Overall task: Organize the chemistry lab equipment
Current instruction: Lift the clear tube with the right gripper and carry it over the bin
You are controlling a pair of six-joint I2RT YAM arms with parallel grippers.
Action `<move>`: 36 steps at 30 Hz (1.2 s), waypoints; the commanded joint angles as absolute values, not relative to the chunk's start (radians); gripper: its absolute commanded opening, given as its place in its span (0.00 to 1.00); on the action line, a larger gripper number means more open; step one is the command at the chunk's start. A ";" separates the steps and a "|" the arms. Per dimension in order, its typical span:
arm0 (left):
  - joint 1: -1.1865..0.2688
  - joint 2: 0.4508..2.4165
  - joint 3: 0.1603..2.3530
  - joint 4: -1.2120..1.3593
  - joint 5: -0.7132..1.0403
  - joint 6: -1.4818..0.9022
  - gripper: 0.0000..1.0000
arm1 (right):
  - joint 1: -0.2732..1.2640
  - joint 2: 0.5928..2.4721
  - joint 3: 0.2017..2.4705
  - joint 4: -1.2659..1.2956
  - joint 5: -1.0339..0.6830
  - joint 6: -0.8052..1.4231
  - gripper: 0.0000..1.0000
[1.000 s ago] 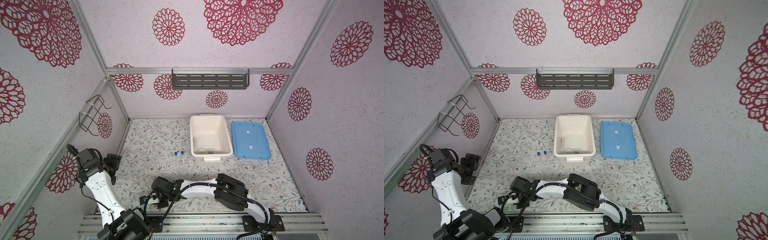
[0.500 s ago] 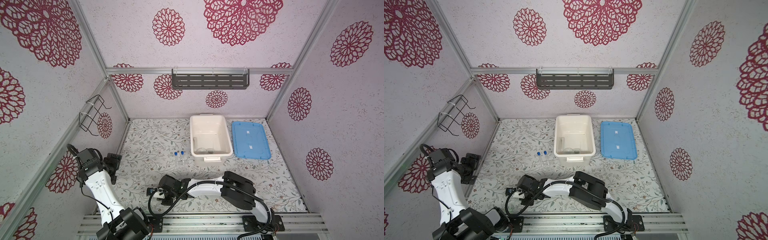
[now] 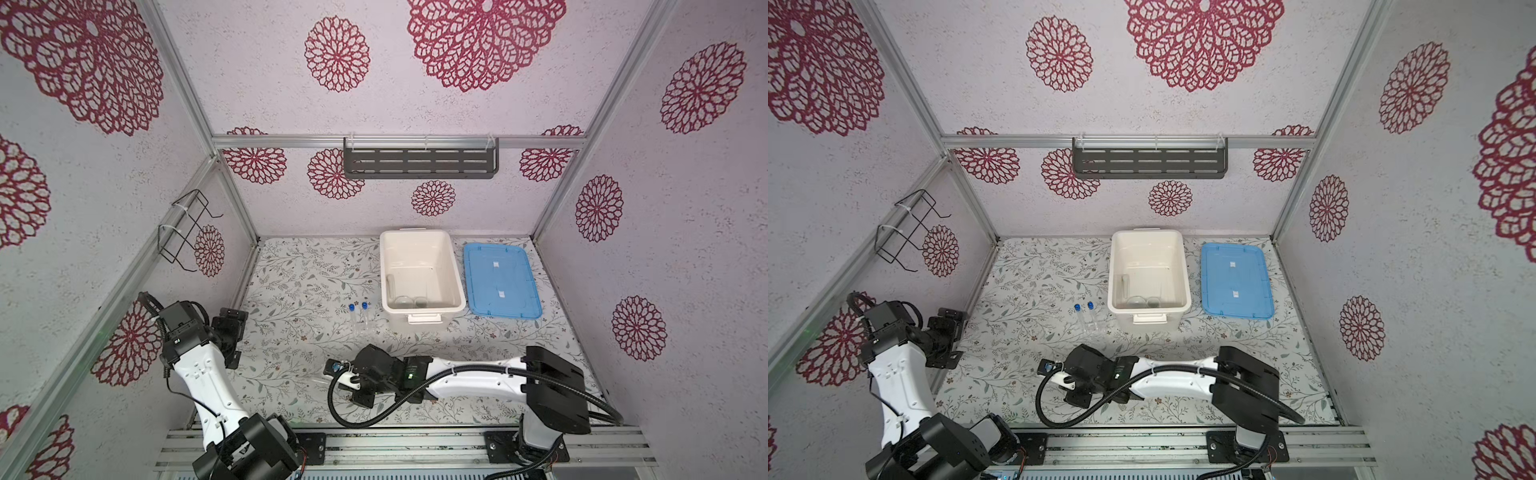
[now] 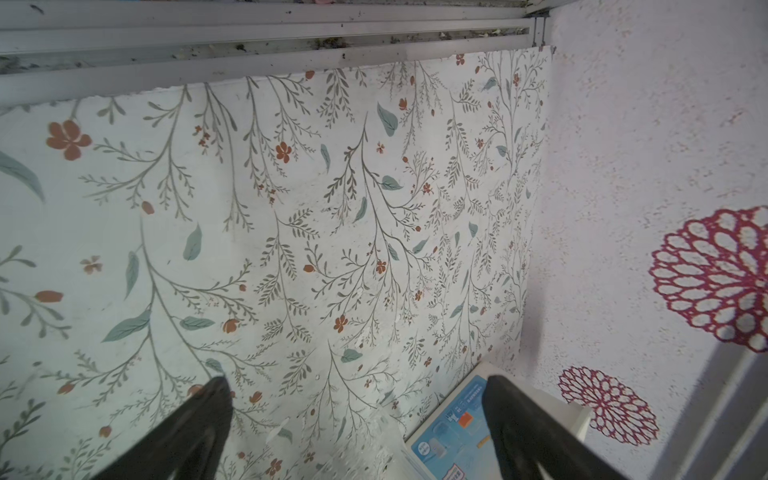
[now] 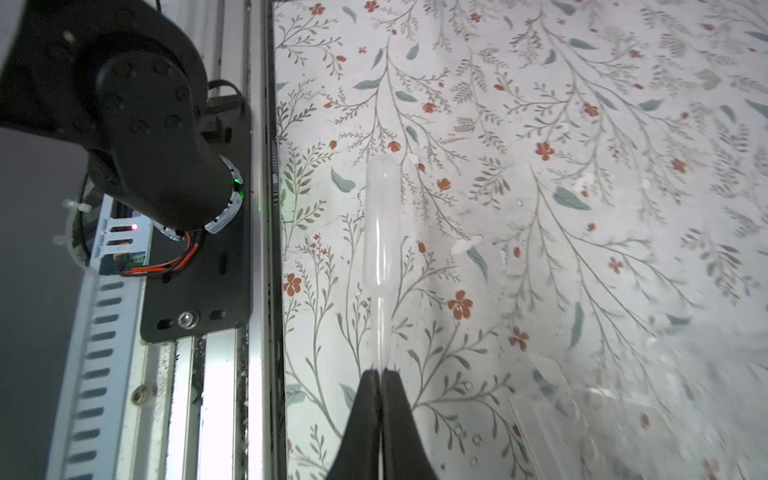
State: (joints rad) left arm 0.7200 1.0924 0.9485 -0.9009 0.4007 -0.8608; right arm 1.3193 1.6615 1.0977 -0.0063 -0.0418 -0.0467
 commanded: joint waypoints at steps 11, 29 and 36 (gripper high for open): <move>0.582 1.012 0.817 -0.783 0.463 -0.833 1.00 | 1.015 1.341 1.236 -0.212 0.139 0.171 0.07; 0.460 0.992 0.775 -0.777 0.469 -0.813 0.98 | 0.639 1.569 1.474 -0.389 0.113 0.481 0.04; 0.459 0.977 0.758 -0.776 0.474 -0.821 0.98 | 0.619 1.715 1.452 -0.336 0.180 0.473 0.04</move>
State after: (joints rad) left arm 0.4652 0.9951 0.7666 -0.7975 0.4629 -0.8162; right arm 0.6300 1.6817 1.4410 -0.3683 0.1364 0.4465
